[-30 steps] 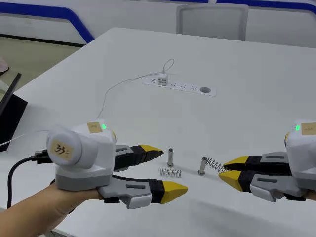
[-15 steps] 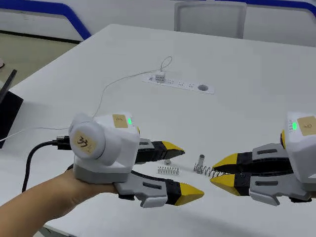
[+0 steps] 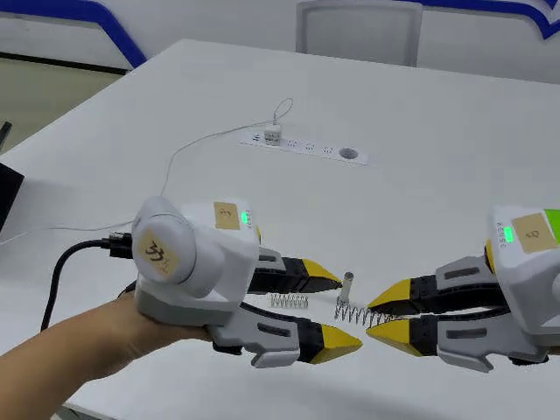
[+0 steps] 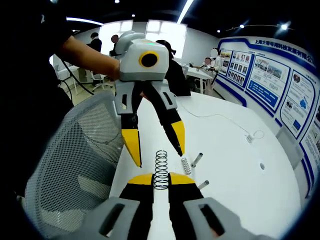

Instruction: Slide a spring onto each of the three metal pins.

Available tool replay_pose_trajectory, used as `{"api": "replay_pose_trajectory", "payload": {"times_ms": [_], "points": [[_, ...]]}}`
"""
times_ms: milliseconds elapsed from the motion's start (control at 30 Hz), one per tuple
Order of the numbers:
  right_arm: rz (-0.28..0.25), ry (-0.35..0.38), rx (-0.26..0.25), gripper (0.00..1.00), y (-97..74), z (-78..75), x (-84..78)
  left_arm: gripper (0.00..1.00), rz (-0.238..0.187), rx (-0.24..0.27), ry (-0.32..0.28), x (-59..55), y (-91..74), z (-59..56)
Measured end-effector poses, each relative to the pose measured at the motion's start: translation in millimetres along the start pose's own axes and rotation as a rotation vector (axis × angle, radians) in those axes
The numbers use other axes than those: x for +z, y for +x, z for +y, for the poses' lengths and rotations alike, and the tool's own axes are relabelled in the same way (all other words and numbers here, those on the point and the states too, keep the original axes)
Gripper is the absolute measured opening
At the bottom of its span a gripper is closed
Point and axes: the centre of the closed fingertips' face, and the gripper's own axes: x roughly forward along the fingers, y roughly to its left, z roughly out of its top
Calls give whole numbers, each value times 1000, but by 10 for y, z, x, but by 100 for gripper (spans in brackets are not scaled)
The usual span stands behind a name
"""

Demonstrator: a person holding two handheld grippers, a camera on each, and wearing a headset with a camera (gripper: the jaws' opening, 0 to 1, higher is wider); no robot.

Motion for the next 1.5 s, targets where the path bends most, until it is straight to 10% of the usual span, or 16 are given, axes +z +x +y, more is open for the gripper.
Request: {"api": "replay_pose_trajectory", "payload": {"times_ms": [967,1500], "points": [[-24,-4,57,11,83,103,56,15,29,-55,-4,-89,8,-73],[-32,-11,40,12,68,70,34,10,26,-37,108,-66,33,-94]]}}
